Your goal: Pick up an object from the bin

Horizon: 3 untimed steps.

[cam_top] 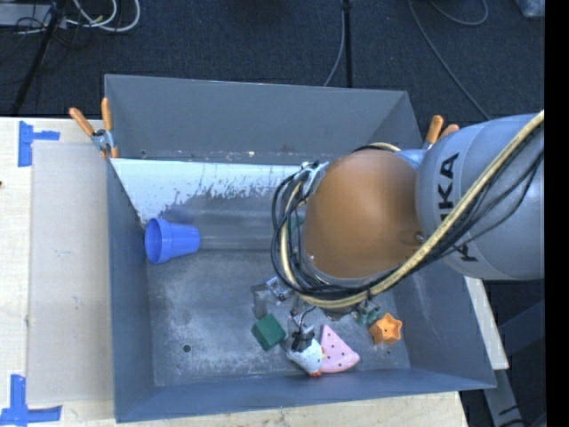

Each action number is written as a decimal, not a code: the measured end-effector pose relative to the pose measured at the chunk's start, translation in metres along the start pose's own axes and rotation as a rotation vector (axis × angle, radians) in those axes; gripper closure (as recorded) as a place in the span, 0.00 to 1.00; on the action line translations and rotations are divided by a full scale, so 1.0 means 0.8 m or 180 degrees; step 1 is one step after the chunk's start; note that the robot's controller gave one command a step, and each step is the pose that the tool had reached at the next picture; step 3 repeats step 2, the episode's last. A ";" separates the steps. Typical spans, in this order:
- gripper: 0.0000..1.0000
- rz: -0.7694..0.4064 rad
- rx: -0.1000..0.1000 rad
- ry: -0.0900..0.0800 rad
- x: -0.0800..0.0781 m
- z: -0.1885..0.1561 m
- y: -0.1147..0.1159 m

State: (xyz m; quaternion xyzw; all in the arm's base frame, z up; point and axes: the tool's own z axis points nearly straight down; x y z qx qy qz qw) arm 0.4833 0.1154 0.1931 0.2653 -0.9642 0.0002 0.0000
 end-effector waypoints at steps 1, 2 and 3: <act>1.00 0.0003 0.0000 0.0001 0.000 0.000 0.000; 1.00 -0.0006 -0.0005 0.0009 -0.003 -0.050 0.006; 1.00 -0.0006 -0.0005 0.0009 -0.003 -0.050 0.006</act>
Offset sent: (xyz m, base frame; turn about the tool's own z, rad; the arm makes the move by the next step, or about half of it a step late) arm 0.0001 0.0061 0.0540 -0.0058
